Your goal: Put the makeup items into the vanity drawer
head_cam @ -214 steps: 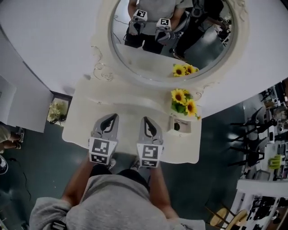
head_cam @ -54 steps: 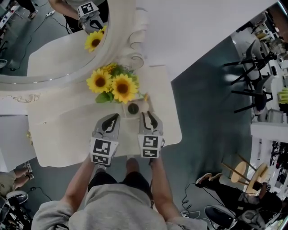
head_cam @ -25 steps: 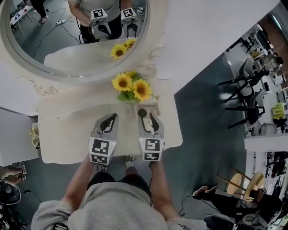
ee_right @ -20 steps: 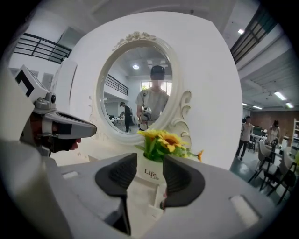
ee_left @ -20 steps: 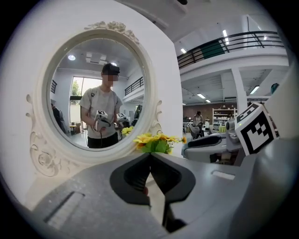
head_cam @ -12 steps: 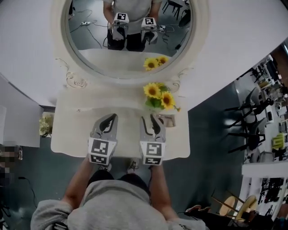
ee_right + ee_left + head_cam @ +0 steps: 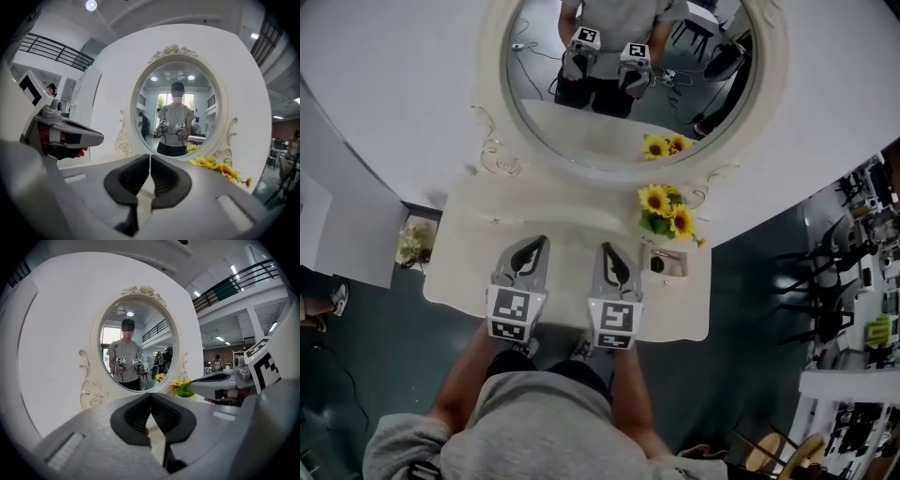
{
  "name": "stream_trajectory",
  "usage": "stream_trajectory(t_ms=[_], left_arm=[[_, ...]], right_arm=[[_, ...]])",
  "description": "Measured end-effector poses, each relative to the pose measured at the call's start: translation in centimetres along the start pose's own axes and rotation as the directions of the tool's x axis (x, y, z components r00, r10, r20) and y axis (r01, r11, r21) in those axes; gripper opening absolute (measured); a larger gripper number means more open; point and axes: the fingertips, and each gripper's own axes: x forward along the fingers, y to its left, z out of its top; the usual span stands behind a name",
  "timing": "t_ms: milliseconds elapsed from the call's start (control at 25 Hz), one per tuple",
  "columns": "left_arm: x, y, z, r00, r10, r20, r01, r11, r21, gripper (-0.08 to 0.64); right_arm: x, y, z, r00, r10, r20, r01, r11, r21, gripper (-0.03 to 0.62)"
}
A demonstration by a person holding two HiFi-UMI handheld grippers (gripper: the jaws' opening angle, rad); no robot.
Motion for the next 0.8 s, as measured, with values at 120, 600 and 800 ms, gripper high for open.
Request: stream_trajectory(t_ms=[120, 600, 800], left_arm=[[-0.7, 0.5, -0.1, 1.000, 0.004, 0.000, -0.004, 1.000, -0.002, 0.011], [-1.3, 0.6, -0.2, 1.000, -0.005, 0.000, 0.005, 1.000, -0.002, 0.011], [-1.4, 0.5, -0.3, 1.000, -0.003, 0.001, 0.003, 1.000, -0.001, 0.011]], right_arm=[[-0.1, 1.1, 0.2, 1.000, 0.012, 0.002, -0.011, 1.000, -0.002, 0.006], [-0.5, 1.4, 0.3, 1.000, 0.006, 0.000, -0.006, 1.000, -0.010, 0.005], [-0.8, 1.4, 0.1, 1.000, 0.009, 0.000, -0.009, 1.000, -0.010, 0.006]])
